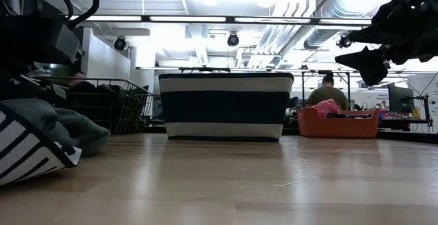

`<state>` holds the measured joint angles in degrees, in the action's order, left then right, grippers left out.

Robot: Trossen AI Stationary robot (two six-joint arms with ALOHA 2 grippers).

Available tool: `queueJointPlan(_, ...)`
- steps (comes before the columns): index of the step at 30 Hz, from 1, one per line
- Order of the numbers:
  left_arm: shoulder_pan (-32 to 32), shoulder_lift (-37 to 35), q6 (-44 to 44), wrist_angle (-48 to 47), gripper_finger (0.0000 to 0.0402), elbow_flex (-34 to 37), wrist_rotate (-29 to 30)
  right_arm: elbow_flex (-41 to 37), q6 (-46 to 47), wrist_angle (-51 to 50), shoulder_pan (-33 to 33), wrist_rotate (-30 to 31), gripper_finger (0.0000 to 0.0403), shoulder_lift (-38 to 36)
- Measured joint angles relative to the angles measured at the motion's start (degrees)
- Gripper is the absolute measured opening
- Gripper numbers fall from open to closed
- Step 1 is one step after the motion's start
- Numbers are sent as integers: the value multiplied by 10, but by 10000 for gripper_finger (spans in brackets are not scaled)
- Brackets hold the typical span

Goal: Pick & Place Cloths
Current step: Put the gray underwear into the wire basket

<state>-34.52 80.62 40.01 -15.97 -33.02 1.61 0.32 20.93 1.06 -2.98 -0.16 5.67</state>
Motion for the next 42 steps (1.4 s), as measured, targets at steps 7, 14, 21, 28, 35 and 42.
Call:
queueJointPlan(7, 0, -8, -9, 10, 5, -14, 18, 0, 0, 0, 0, 0, 278, 0)
queueJointPlan(14, 0, -24, -72, -72, 2, -100, 103, 0, 0, 0, 0, 0, 278, 0)
queueJointPlan(21, 0, -25, -75, -261, 1, -226, 244, 0, 0, 0, 0, 0, 278, 0)
queueJointPlan(28, 0, -25, -66, -426, 1, -357, 365, 0, 0, 0, 0, 0, 278, 0)
queueJointPlan(35, 0, -26, -65, -565, 0, -489, 493, 0, 0, 0, 0, 0, 278, 0)
queueJointPlan(42, 0, -26, -25, -724, 0, -601, 619, 0, 0, 0, 0, 0, 278, 0)
